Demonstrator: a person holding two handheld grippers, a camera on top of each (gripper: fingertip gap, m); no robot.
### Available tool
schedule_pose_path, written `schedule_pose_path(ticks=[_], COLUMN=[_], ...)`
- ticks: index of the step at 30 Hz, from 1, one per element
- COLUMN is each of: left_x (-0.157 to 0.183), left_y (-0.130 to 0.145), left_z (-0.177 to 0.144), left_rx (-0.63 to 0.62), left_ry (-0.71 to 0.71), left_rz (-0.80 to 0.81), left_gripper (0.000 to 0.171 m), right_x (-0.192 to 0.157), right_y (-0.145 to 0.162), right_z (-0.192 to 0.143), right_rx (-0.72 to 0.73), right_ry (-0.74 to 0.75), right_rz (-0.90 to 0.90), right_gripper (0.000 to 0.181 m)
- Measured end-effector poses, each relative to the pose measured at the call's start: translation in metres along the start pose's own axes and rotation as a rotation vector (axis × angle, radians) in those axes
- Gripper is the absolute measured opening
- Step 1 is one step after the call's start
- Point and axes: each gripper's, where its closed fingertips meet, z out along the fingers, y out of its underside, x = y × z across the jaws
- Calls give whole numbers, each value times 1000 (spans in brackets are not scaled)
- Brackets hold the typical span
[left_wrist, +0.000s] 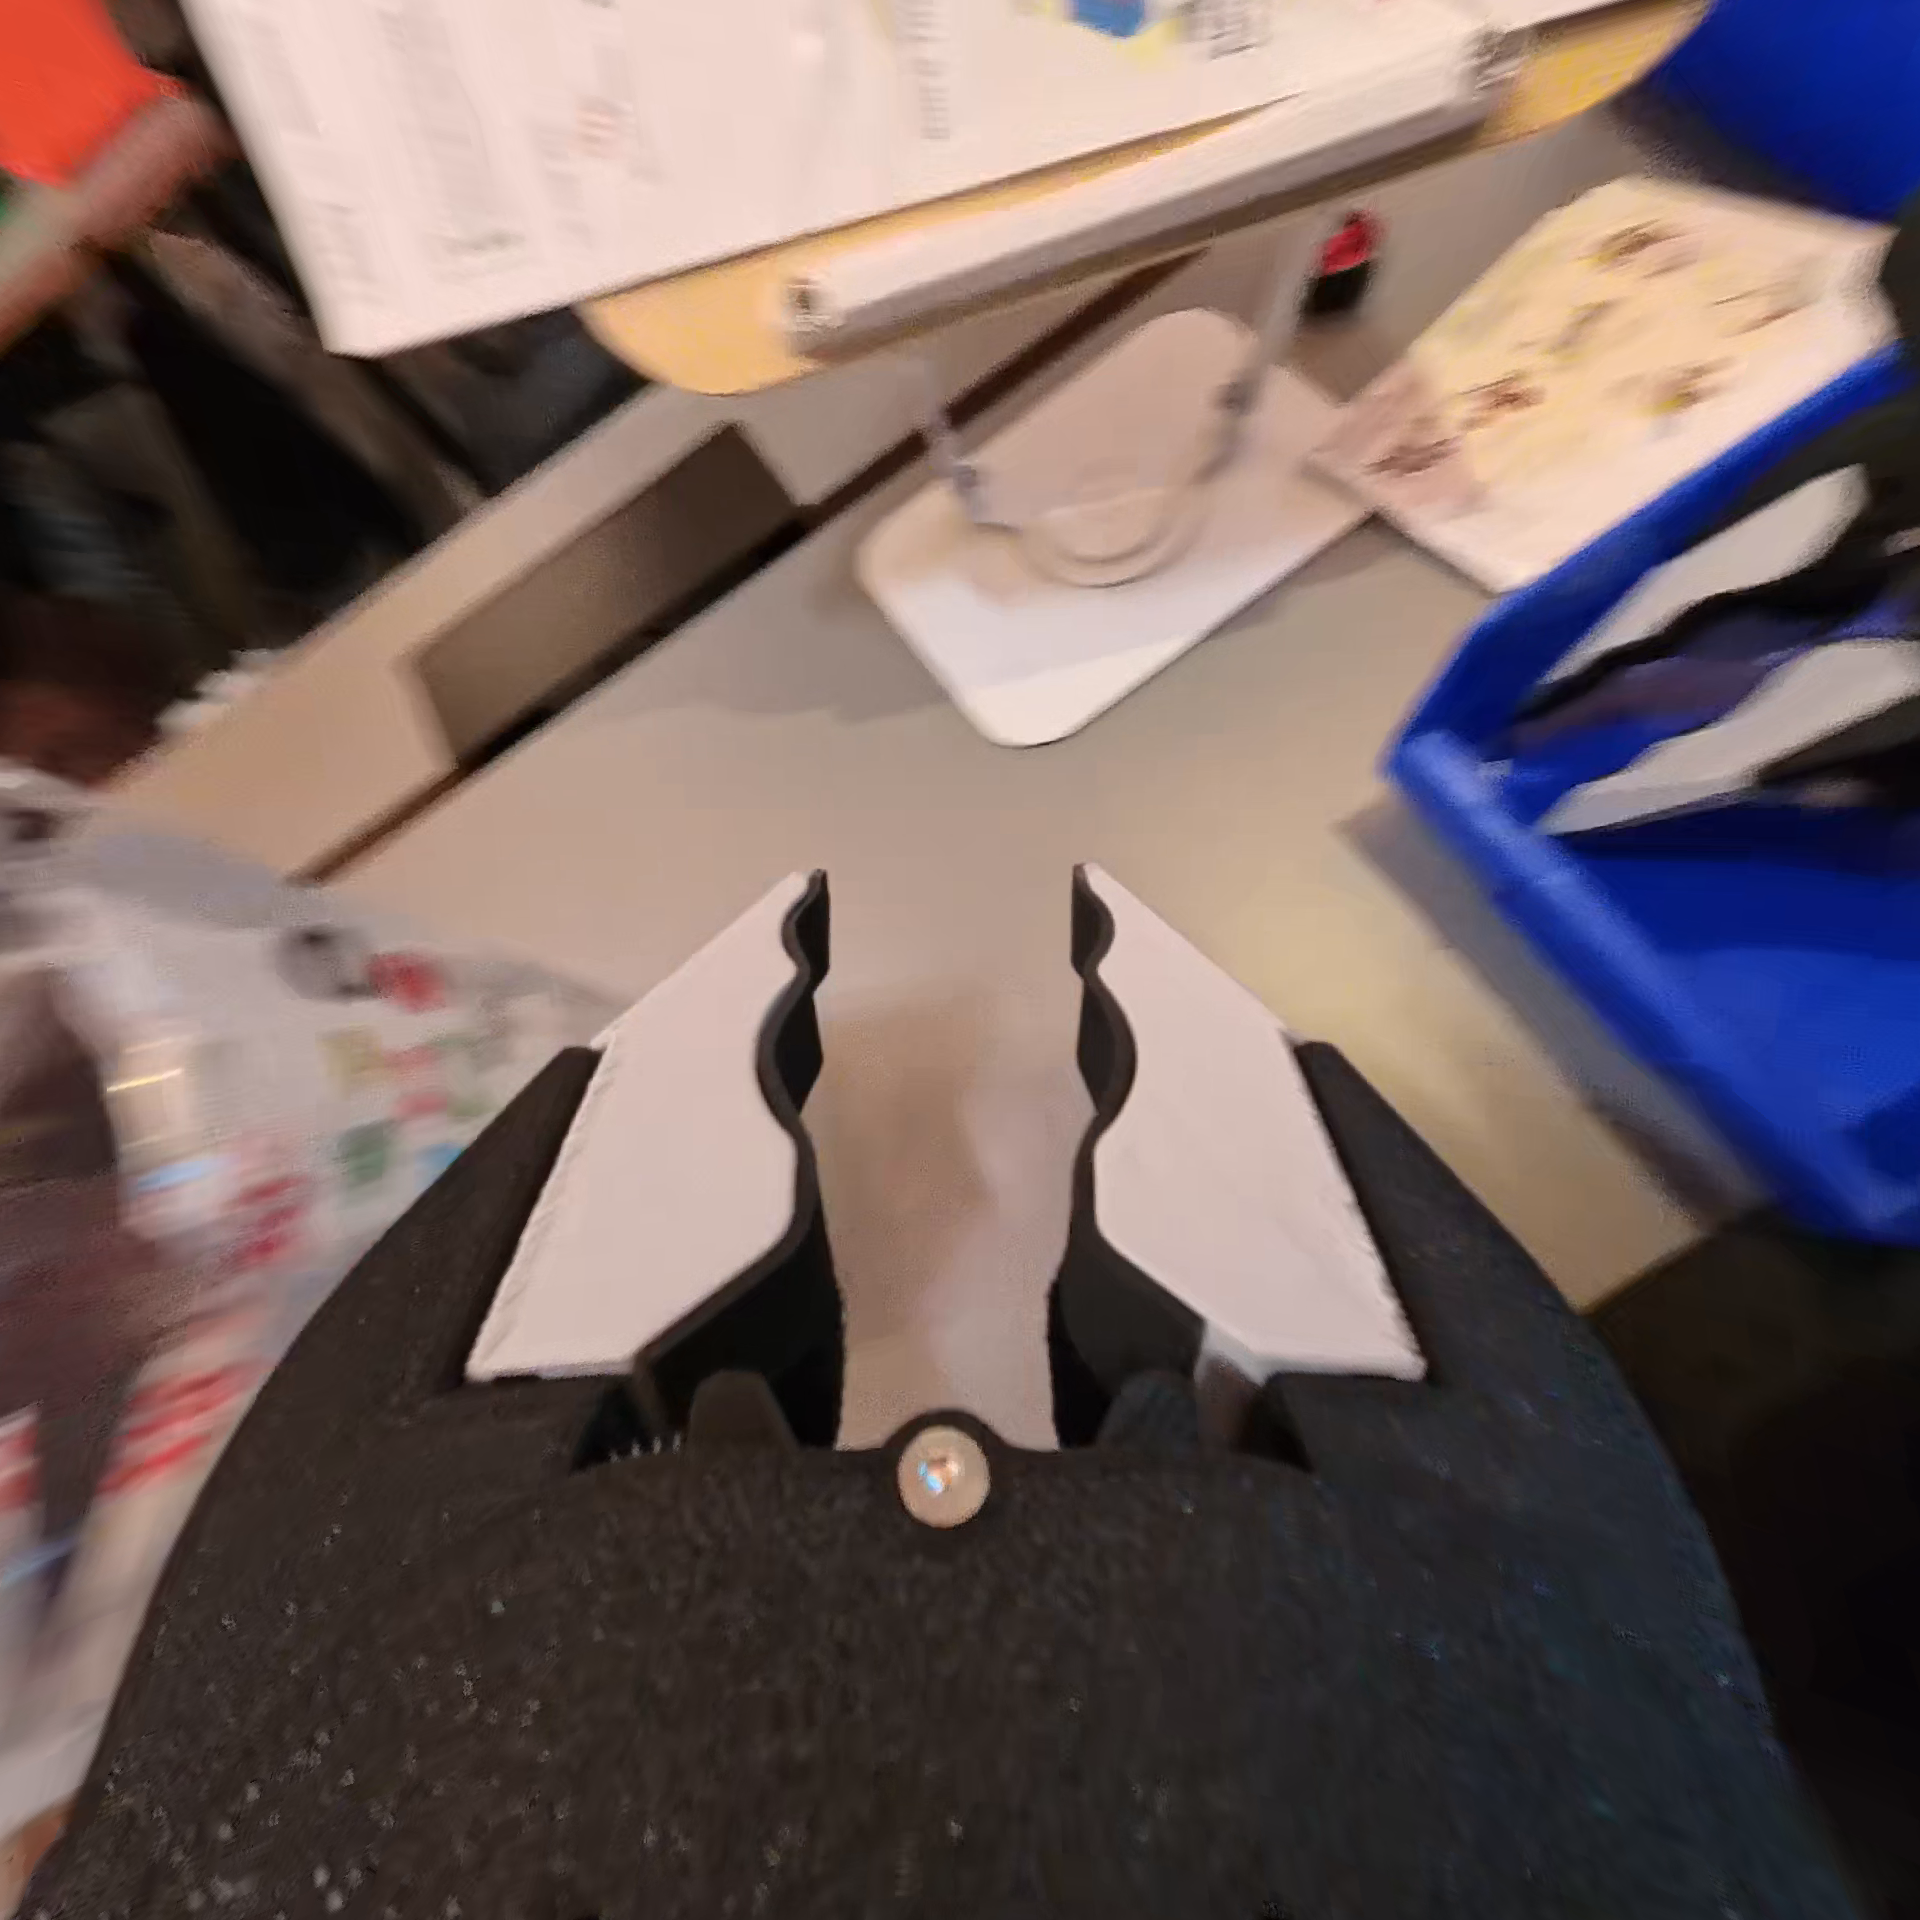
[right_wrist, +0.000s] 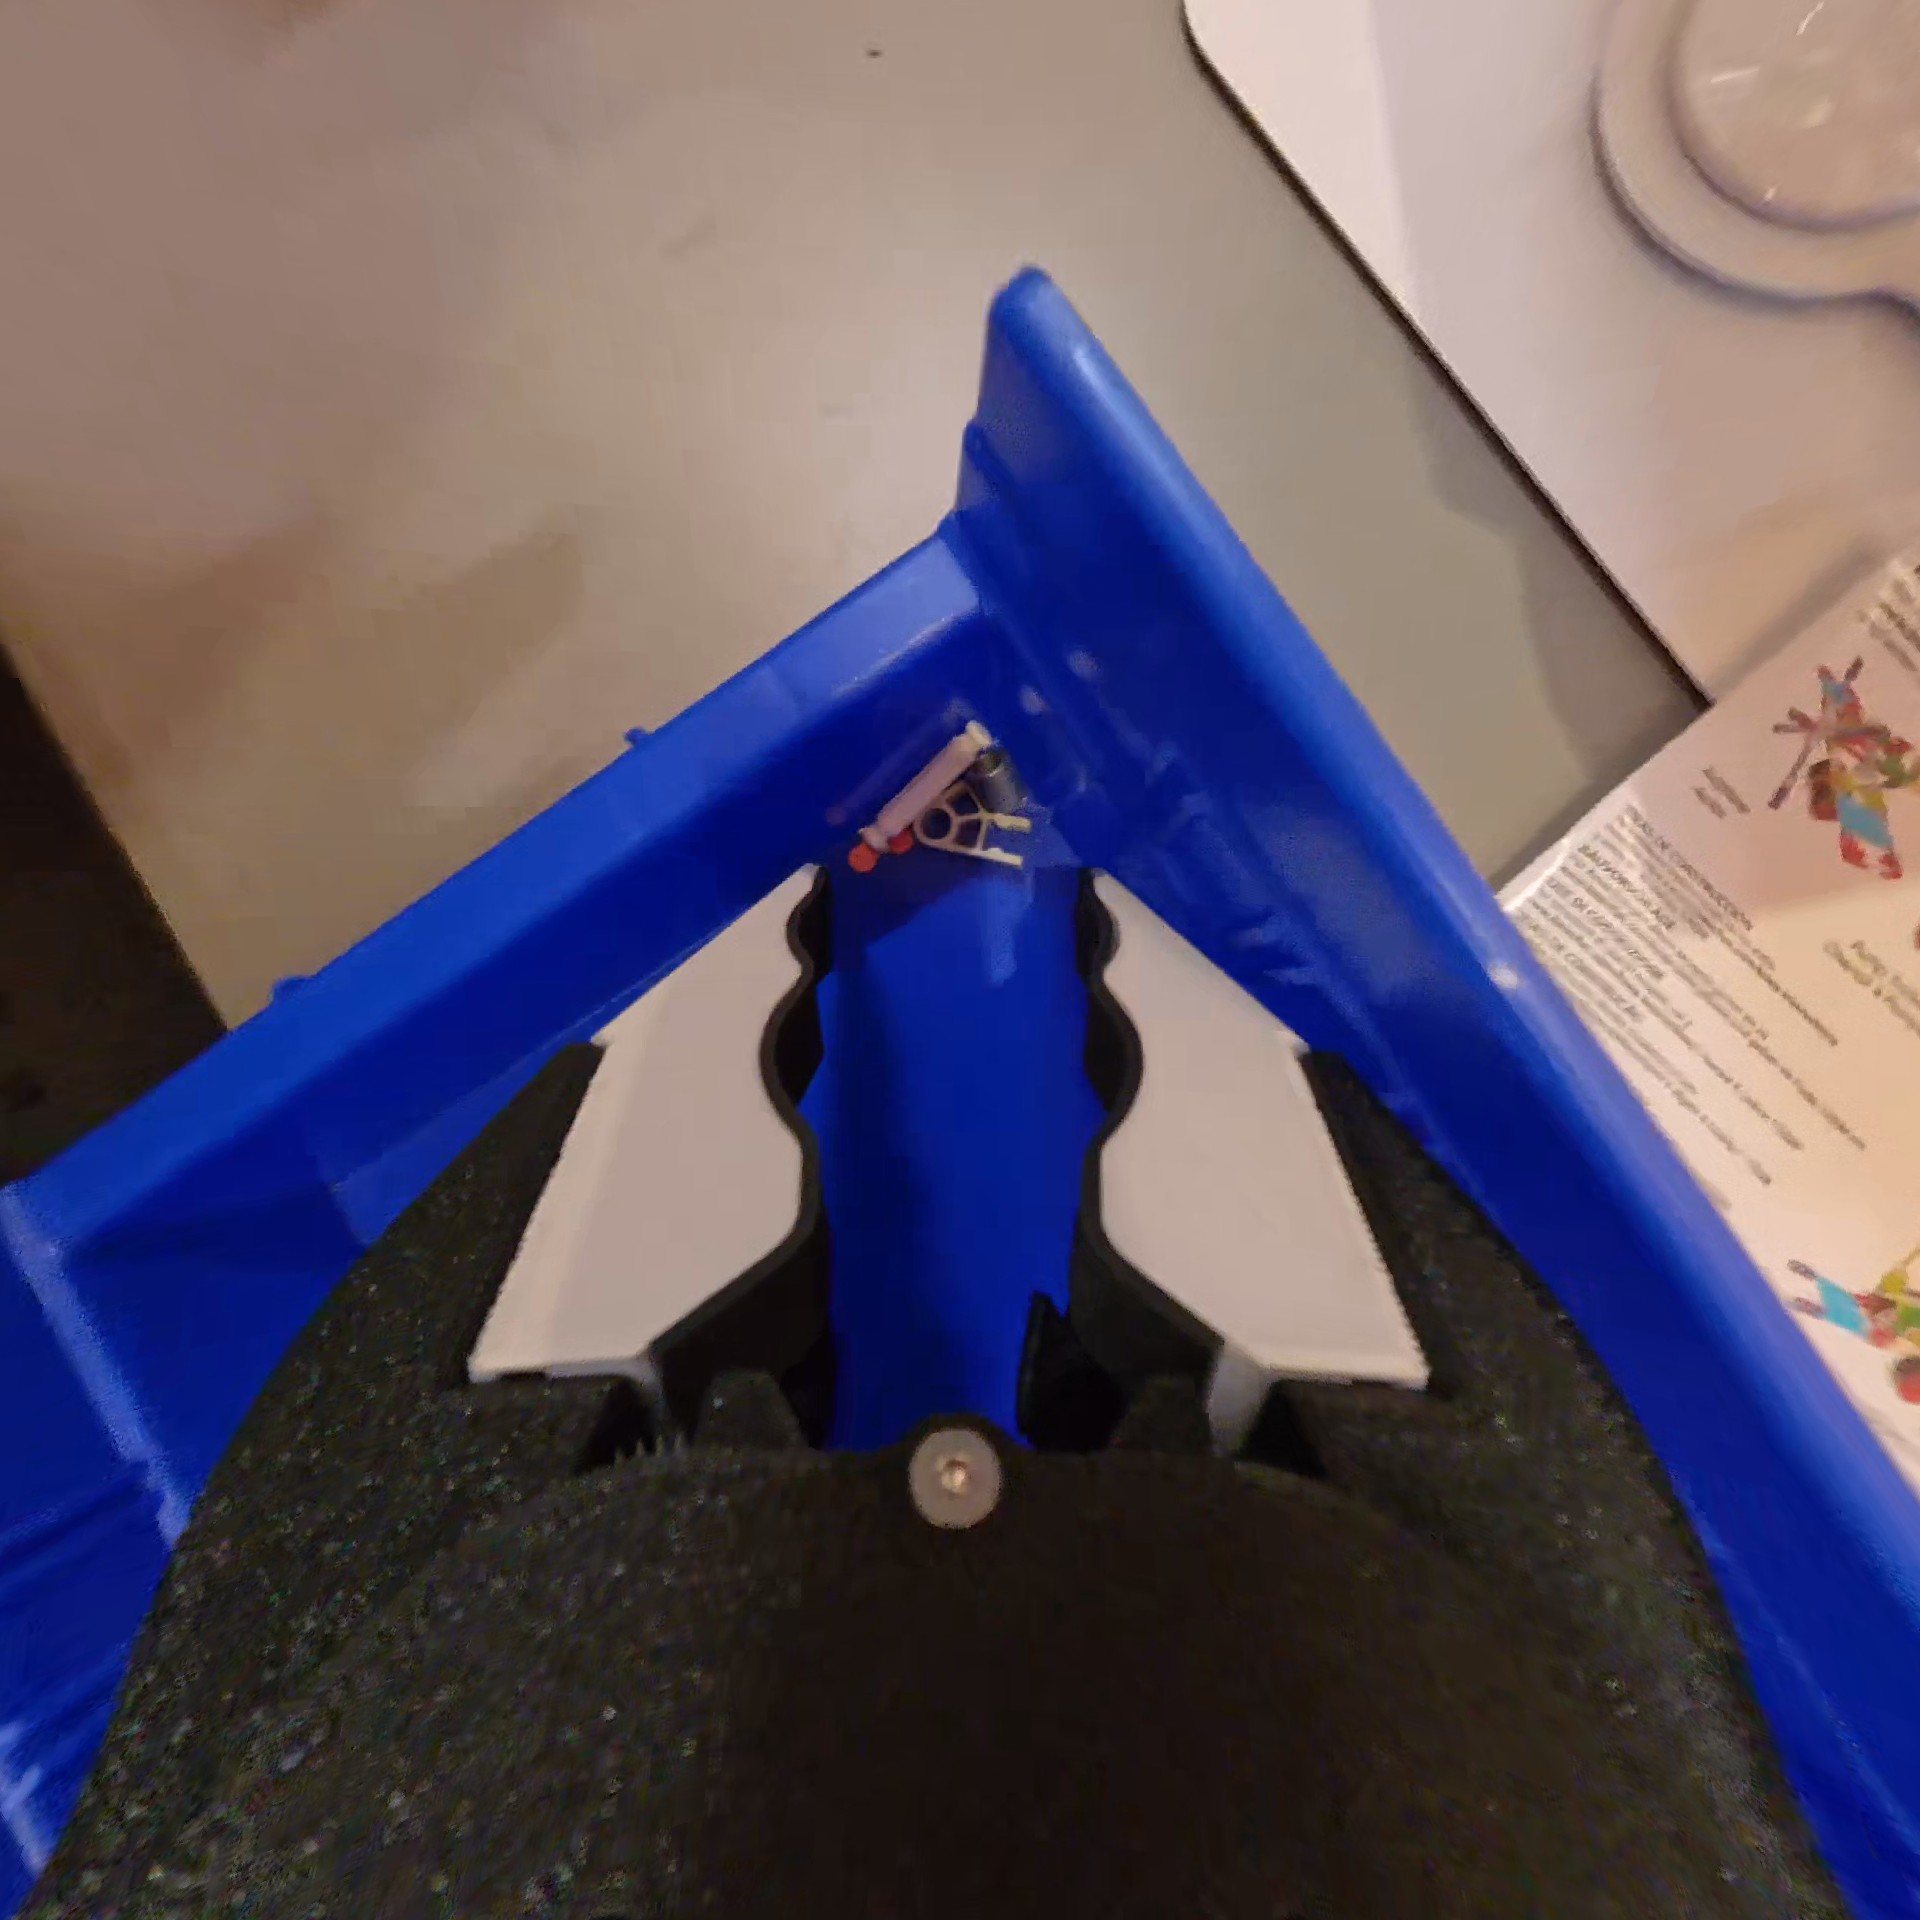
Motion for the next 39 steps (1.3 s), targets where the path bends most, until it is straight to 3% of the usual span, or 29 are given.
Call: schedule_pose_path(ticks=[1,5,8,12,14,25,32,35,39], left_x=[22,98,138,163,170,162,153,149,146], left_y=[1,19,40,54,59,79,89,97,105], left_z=[12,59,83,93,97,98,88,83,77], left_rx=[13,-30,-86,-107,-123,-161,-165,-166,-161], left_ry=[78,333,446,504,528,520,507,499,491], left_rz=[-37,-88,-80,-58,-82,-124,-134,-145,-167], left_gripper=[45,46,47,46,46,48,50,49,49], right_x=[-1,-1,-1,4,2,-19,-30,-32,-61], right_y=[1,-1,-2,-11,-16,-25,-33,-58,-137], right_z=[3,12,19,25,29,33,-7,-37,-71], right_rx=[10,31,28,44,57,54,89,157,308], right_ry=[-8,12,12,28,3,-122,-164,-144,-184], right_rz=[20,-20,-26,-46,-42,-119,-140,-164,-228], right_gripper=[44,43,38,21,20,21,21,21,21])
